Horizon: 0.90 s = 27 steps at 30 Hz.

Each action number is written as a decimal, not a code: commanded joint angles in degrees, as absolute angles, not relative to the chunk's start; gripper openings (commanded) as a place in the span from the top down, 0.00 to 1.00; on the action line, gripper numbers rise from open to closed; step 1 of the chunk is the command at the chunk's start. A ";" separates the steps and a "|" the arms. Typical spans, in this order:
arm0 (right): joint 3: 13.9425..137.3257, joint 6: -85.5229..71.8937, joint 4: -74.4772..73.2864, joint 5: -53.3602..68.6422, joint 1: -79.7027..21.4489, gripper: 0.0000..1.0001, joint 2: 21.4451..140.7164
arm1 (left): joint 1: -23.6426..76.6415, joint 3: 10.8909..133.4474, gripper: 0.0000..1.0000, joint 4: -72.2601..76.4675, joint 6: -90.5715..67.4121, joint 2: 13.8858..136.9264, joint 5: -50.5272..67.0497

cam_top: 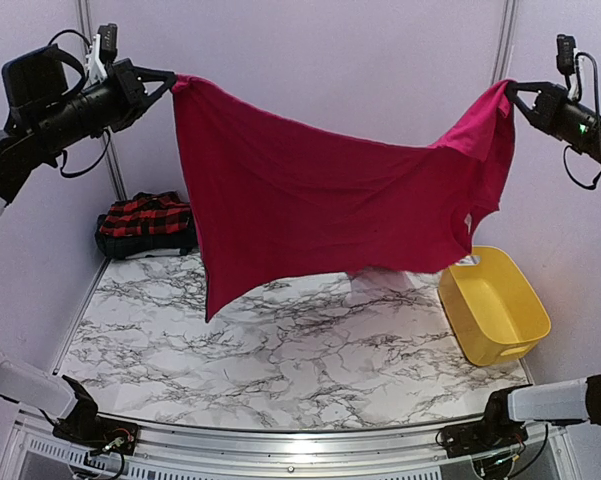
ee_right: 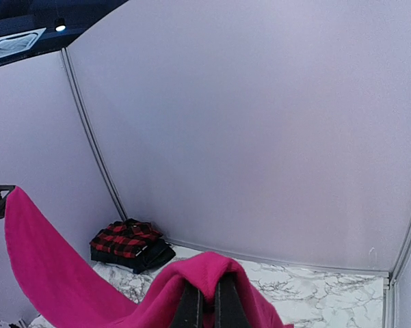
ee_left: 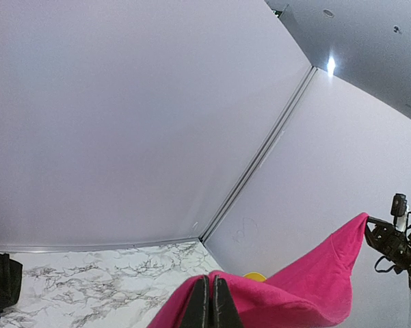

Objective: Fold and stack the mixed laundry pile
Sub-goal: Flatten out the crumpled T-shirt at the center of the board.

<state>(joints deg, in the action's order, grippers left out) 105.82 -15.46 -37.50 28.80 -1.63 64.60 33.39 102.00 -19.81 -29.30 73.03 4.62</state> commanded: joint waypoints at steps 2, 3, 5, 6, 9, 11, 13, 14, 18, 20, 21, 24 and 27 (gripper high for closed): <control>108.09 -16.98 -35.97 26.34 -1.44 1.00 70.70 | 33.21 105.10 1.00 -21.09 -27.94 76.22 0.51; 108.19 -16.64 -35.50 25.56 -1.44 1.00 72.12 | 32.78 105.80 1.00 -21.28 -27.81 77.52 0.29; 108.29 -16.43 -34.01 23.27 -1.47 1.00 74.98 | 31.20 107.43 1.00 -21.38 -28.92 81.08 -1.86; 108.78 -16.31 -33.00 22.11 -1.48 1.00 76.73 | 29.89 108.53 1.00 -21.28 -29.77 83.19 -1.73; 112.02 -16.30 -29.10 19.81 -1.37 1.00 83.11 | 24.46 112.92 1.00 -18.84 -33.34 91.15 1.68; 117.57 -16.75 -27.37 19.94 -1.38 1.00 89.57 | 21.77 117.33 1.00 -16.32 -34.38 96.54 3.24; 127.70 -17.41 -27.76 21.70 -1.38 1.00 97.44 | 19.39 126.29 1.00 -16.00 -35.53 103.65 5.70; 134.41 -18.15 -28.14 22.31 -1.38 1.00 101.35 | 18.11 133.77 1.00 -16.56 -36.72 107.13 7.26; 149.63 -24.78 -20.11 28.00 -0.67 1.00 110.63 | 15.36 149.39 1.00 -14.60 -41.09 114.80 10.01; 144.19 -29.21 -10.80 29.95 -0.62 1.00 107.97 | 14.58 147.22 1.00 -9.74 -42.21 113.36 11.54; 142.82 -30.30 -8.11 30.41 -0.57 1.00 107.14 | 14.45 145.98 1.00 -8.48 -41.85 112.43 12.09; 142.95 -29.21 -7.49 33.00 -0.96 1.00 106.56 | 14.41 139.97 1.00 -8.13 -37.68 108.55 13.57; 134.14 -25.12 -8.76 34.36 -1.64 1.00 103.34 | 14.23 127.02 1.00 -6.32 -34.51 103.10 15.38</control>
